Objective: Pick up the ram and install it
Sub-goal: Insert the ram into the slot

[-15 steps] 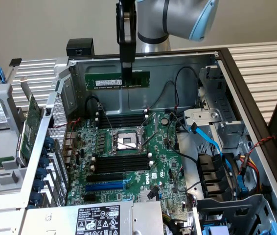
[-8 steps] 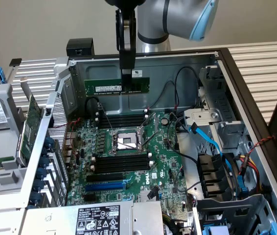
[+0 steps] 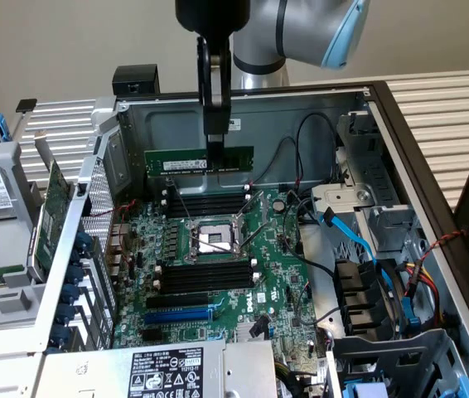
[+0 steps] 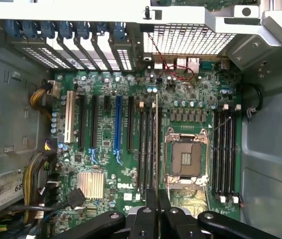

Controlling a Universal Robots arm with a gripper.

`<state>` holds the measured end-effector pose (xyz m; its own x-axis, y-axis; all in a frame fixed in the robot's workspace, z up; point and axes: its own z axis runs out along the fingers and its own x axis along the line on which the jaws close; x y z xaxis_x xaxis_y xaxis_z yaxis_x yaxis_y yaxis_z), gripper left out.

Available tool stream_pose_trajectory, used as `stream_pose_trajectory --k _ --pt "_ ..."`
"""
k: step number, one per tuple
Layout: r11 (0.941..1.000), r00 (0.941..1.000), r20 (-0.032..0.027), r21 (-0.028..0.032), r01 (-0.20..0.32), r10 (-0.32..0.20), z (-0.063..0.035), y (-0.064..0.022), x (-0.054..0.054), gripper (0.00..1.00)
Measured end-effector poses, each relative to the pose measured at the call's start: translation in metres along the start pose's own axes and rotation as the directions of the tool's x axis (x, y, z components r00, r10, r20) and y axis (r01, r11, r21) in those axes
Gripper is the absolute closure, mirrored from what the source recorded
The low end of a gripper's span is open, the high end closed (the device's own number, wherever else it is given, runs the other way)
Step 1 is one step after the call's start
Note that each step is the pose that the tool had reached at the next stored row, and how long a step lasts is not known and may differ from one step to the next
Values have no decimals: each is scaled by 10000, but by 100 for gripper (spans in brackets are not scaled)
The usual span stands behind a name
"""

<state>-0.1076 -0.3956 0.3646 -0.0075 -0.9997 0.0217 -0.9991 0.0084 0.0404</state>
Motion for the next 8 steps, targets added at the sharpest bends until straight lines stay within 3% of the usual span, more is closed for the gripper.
stream_pose_trajectory --k 8 --pt "10000 10000 0 3 0 0 145 -2 -35 88"
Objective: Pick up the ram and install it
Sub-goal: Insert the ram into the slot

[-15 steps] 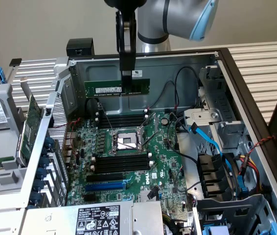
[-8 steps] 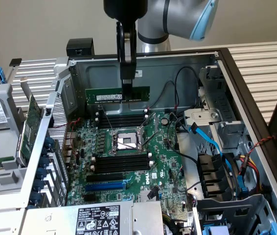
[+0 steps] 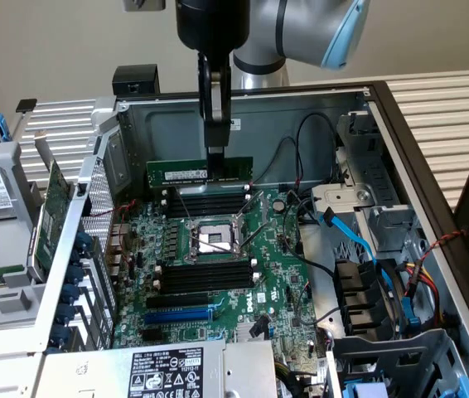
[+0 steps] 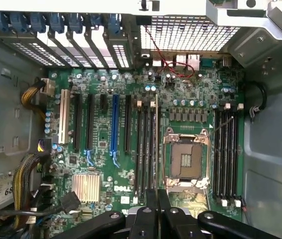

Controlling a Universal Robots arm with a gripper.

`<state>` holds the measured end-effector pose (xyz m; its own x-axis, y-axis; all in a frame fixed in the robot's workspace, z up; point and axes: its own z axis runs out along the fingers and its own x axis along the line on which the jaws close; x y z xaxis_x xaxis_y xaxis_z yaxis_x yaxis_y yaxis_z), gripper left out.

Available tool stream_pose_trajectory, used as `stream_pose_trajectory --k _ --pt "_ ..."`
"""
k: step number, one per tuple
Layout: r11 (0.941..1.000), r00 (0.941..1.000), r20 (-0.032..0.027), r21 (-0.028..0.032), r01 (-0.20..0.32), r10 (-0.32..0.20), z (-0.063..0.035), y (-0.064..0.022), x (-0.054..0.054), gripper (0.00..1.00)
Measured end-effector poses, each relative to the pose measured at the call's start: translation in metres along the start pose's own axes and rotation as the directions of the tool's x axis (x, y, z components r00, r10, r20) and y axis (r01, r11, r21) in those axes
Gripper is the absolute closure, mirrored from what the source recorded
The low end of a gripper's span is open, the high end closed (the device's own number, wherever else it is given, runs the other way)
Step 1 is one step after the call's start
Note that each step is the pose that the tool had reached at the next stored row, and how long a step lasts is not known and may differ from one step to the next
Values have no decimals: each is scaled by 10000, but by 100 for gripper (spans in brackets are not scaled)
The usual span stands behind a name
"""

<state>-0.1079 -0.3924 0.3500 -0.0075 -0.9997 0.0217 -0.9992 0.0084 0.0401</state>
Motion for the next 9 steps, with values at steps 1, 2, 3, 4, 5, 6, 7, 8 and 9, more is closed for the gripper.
stream_pose_trajectory --k 1,2,3,4,5,6,7,8,9 --pt "10000 10000 1 1 1 -1 18 0 -1 88" --pt "10000 10000 1 5 -1 1 37 2 -1 88" --pt "10000 10000 -1 12 -1 1 53 3 -2 88" --pt "10000 10000 -4 22 -2 2 66 5 -2 88" --pt "10000 10000 -12 36 -2 2 78 6 -2 88" --pt "10000 10000 -22 60 -3 3 88 8 -2 88" --pt "10000 10000 -33 77 -4 4 98 11 -3 88" --pt "10000 10000 -52 87 -5 5 109 13 -3 88" --pt "10000 10000 -83 93 -5 6 117 15 -3 88"
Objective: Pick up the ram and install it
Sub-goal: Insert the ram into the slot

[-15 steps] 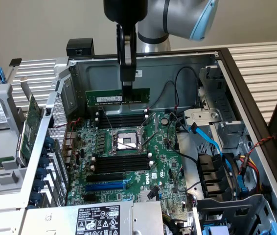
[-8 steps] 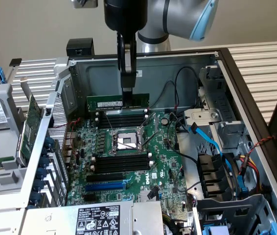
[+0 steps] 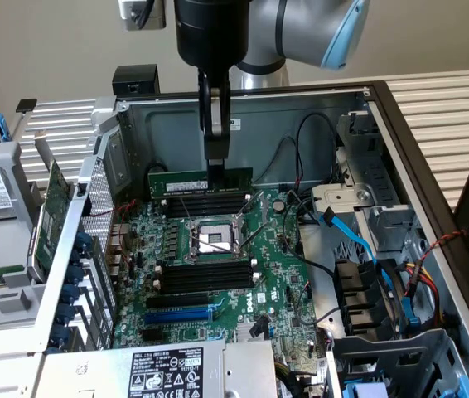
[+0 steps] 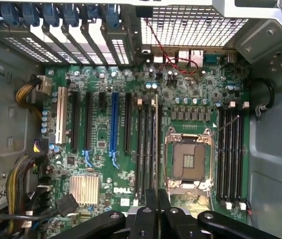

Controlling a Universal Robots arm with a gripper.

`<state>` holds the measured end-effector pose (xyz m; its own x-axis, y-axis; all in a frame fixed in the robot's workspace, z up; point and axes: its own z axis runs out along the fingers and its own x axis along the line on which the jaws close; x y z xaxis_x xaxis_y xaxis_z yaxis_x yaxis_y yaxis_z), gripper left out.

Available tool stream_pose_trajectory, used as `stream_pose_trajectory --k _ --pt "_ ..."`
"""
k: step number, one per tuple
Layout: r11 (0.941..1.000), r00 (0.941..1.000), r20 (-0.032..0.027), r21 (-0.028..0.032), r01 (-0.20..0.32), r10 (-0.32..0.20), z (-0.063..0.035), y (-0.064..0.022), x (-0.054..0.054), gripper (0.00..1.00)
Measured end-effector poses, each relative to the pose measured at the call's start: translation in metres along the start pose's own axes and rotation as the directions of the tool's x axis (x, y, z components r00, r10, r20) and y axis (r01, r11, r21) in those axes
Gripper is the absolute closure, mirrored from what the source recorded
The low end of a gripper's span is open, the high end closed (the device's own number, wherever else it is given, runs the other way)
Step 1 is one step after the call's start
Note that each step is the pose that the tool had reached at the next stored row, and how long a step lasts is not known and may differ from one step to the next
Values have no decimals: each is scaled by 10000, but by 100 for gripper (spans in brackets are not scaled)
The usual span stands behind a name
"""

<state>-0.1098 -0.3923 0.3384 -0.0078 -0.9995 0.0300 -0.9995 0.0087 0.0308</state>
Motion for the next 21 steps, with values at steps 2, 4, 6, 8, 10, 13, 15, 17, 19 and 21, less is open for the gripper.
stream_pose_trajectory --k 2,4,6,8,10,13,15,17,19,21 --pt "10000 10000 -70 17 -3 4 17 3 0 88" --pt "10000 9999 -142 32 -6 6 34 5 -1 88" --pt "10000 9999 -158 94 -8 10 55 4 -1 88" --pt "9998 9999 -154 177 -11 13 76 4 -1 88" --pt "9997 9999 -140 251 -11 15 97 2 2 88" --pt "9996 9999 -133 281 -15 18 149 4 16 88" --pt "9996 9999 -133 288 -19 23 186 6 24 88" --pt "9996 9999 -133 296 -30 33 224 9 36 88" --pt "9995 9999 -131 304 -47 51 261 13 50 88" --pt "9995 9999 -131 313 -66 70 297 16 60 88"
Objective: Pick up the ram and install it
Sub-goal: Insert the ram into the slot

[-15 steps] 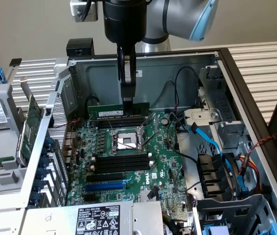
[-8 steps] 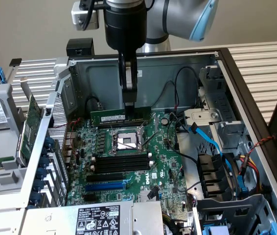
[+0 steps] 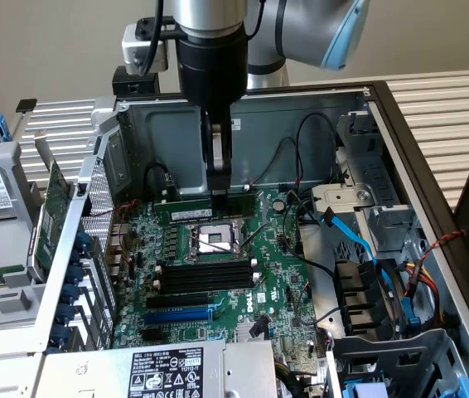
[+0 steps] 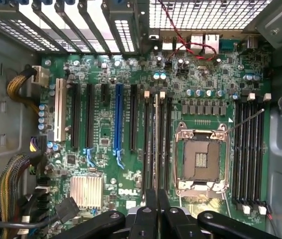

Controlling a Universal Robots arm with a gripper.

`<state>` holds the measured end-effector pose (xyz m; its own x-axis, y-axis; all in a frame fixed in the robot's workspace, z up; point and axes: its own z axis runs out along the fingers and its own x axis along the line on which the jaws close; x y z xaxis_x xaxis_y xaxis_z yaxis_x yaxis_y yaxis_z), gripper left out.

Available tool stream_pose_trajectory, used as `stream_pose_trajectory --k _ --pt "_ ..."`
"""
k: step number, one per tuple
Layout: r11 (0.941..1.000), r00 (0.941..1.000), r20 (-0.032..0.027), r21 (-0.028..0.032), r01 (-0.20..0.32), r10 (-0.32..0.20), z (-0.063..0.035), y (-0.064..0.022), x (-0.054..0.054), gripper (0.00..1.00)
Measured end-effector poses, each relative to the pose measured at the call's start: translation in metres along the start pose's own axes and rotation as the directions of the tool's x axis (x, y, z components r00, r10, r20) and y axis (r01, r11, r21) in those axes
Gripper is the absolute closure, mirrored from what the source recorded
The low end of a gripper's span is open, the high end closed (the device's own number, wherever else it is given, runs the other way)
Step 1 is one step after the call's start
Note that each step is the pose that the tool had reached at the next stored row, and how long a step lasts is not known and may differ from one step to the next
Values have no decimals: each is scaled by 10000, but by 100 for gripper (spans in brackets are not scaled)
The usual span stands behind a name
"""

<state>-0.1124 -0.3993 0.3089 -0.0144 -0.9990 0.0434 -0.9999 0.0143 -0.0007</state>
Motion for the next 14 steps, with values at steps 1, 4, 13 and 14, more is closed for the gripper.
stream_pose_trajectory --k 1,4,13,14 --pt "10000 10000 0 2 -12 12 18 0 3 88" --pt "10000 10000 2 4 -51 51 72 0 9 88" --pt "9999 9998 167 1 -119 119 194 0 42 88" --pt "9999 9998 167 1 -120 120 206 -1 47 88"
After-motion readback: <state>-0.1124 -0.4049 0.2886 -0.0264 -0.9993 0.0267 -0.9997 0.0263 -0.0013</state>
